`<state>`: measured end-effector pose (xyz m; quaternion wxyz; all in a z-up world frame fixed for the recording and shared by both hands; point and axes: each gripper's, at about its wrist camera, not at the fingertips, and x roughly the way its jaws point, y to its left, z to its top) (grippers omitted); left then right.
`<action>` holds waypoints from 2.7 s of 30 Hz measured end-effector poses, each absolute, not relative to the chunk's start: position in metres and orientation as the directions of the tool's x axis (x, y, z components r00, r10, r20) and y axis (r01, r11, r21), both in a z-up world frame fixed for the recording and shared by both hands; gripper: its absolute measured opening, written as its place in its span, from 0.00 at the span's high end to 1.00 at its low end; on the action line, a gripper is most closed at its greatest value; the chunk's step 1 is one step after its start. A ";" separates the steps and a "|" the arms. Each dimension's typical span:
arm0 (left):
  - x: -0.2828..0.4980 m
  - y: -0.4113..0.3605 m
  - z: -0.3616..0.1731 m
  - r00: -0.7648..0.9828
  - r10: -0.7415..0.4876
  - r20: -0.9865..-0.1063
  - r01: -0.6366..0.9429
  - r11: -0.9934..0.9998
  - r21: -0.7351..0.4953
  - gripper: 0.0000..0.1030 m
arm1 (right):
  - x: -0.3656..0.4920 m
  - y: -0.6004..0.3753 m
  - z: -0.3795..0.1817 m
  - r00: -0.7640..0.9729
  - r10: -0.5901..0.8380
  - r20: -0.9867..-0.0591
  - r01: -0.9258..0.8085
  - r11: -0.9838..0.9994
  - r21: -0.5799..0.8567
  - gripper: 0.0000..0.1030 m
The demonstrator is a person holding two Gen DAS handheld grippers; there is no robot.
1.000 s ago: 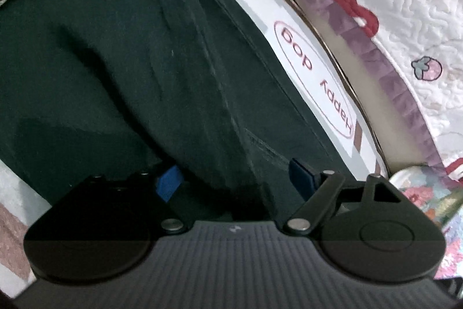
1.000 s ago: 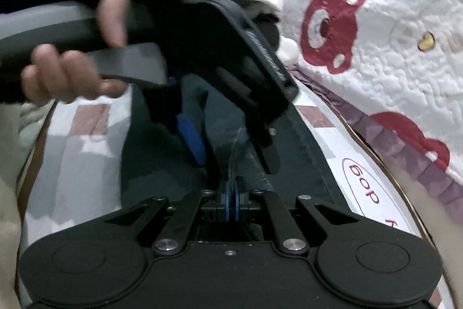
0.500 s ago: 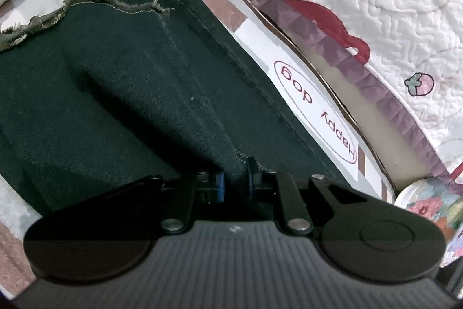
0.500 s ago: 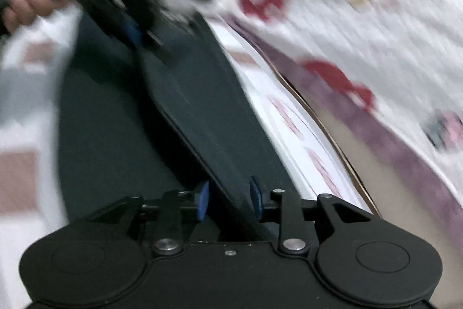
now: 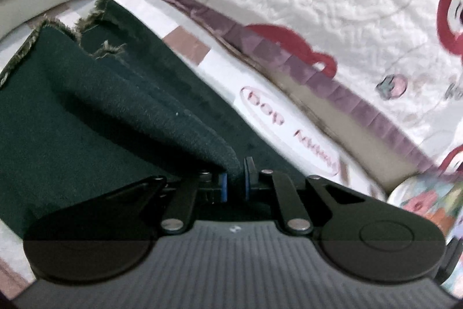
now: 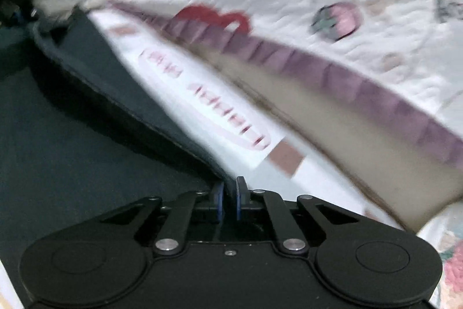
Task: Fold clothes
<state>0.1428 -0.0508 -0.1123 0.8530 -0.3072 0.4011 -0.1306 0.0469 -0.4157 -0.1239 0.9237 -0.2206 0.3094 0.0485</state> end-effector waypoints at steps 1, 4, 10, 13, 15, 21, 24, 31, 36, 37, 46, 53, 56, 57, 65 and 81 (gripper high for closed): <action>0.151 -0.050 -0.112 0.636 -0.483 -0.602 -0.036 0.761 -0.648 0.91 | 0.049 -0.416 -0.119 0.814 -0.059 -0.577 -0.209 0.898 -0.386 0.93; 0.178 -0.053 -0.116 0.608 -0.495 -0.621 -0.023 0.770 -0.637 0.90 | 0.064 -0.416 -0.120 0.800 -0.082 -0.595 -0.211 0.889 -0.406 0.93; 0.190 -0.055 -0.125 0.558 -0.470 -0.684 0.006 0.827 -0.563 0.77 | 0.098 -0.413 -0.156 0.693 -0.127 -0.710 -0.243 0.885 -0.396 0.91; 0.178 -0.033 -0.106 0.580 -0.486 -0.654 0.041 0.819 -0.572 0.61 | 0.095 -0.408 -0.149 0.703 -0.098 -0.704 -0.252 0.892 -0.376 0.79; 0.169 -0.014 -0.090 0.609 -0.483 -0.630 0.062 0.820 -0.569 0.54 | 0.092 -0.408 -0.135 0.721 -0.028 -0.693 -0.246 0.924 -0.293 0.66; 0.131 0.046 -0.090 0.639 -0.323 -0.699 -0.082 0.874 -0.479 0.44 | 0.084 -0.375 -0.100 0.721 0.238 -0.651 -0.342 0.939 -0.035 0.60; 0.120 0.062 -0.111 0.592 -0.248 -0.767 -0.154 0.899 -0.410 0.44 | 0.076 -0.347 -0.097 0.639 0.363 -0.678 -0.450 0.891 0.052 0.60; 0.120 0.072 -0.125 0.551 -0.216 -0.806 -0.182 0.911 -0.369 0.43 | 0.014 -0.325 -0.108 0.544 0.364 -0.756 -0.496 0.866 0.060 0.55; 0.120 0.060 -0.118 0.561 -0.244 -0.791 -0.128 0.918 -0.374 0.43 | -0.029 -0.366 -0.122 0.540 0.106 -0.835 -0.339 0.935 -0.101 0.55; 0.119 0.055 -0.115 0.576 -0.273 -0.771 -0.092 0.915 -0.393 0.43 | -0.036 -0.371 -0.123 0.535 0.045 -0.844 -0.324 0.933 -0.156 0.55; 0.119 -0.002 -0.119 0.547 -0.504 -0.668 0.156 0.846 -0.510 0.43 | -0.073 -0.425 -0.147 0.475 -0.268 -0.838 -0.101 0.930 -0.354 0.52; 0.125 -0.002 -0.139 0.451 -0.395 -0.800 0.075 0.910 -0.407 0.43 | -0.070 -0.438 -0.127 0.460 -0.313 -0.831 -0.001 0.936 -0.353 0.90; 0.127 0.004 -0.135 0.448 -0.382 -0.808 0.046 0.913 -0.406 0.43 | -0.066 -0.445 -0.138 0.377 -0.332 -0.865 -0.010 0.932 -0.363 0.90; 0.127 0.004 -0.133 0.448 -0.375 -0.812 0.039 0.915 -0.401 0.43 | -0.065 -0.445 -0.135 0.372 -0.317 -0.872 0.004 0.940 -0.340 0.88; 0.125 0.027 -0.115 0.509 -0.365 -0.779 0.009 0.908 -0.419 0.43 | -0.018 -0.386 -0.044 0.527 0.191 -0.828 -0.259 0.964 0.057 0.61; 0.122 0.066 -0.103 0.674 -0.390 -0.627 0.004 0.851 -0.525 0.43 | 0.259 -0.232 -0.103 0.278 0.472 -0.837 -0.302 0.870 0.390 0.39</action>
